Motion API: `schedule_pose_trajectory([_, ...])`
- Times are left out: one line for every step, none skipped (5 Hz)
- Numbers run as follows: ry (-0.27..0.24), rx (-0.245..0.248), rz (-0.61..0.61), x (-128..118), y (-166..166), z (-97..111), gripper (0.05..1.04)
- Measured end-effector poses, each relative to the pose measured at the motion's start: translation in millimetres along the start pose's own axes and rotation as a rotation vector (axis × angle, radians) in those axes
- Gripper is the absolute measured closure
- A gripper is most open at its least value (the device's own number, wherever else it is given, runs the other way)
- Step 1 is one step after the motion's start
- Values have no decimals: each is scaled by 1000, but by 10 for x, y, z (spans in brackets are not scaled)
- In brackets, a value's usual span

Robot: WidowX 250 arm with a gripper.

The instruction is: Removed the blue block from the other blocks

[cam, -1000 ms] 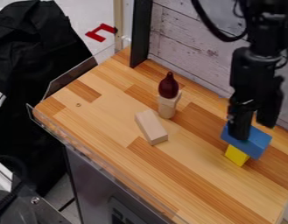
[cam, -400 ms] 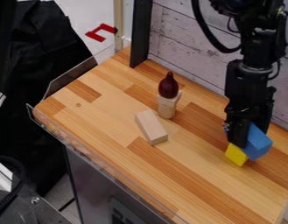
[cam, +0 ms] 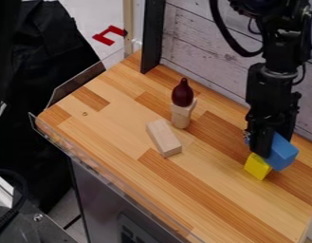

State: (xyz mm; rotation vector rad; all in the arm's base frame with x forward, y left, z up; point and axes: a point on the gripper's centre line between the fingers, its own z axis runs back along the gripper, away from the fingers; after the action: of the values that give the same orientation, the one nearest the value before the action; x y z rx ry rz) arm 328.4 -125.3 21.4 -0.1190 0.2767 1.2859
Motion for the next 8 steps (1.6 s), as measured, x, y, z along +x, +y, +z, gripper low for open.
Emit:
schedule_pose_trajectory([-27,-5,-21,13,78,114,504])
schedule_pose_trajectory([-81,-75,-64,-10,294,504,504])
schedule_pose_trajectory([-67,-109,-78,130,501,657,504])
schedule_pose_trajectory([-25,-121,-76,313,671,653,504])
schedule_pose_trajectory([-35,-71,-85,485,803,662,504])
schedule_pose_trajectory([-49,15,-147,612,876,697,504])
schedule_pose_trajectory([-27,68,-171,711,935,641,504])
schedule_pose_trajectory([-4,89,-185,793,928,567,504])
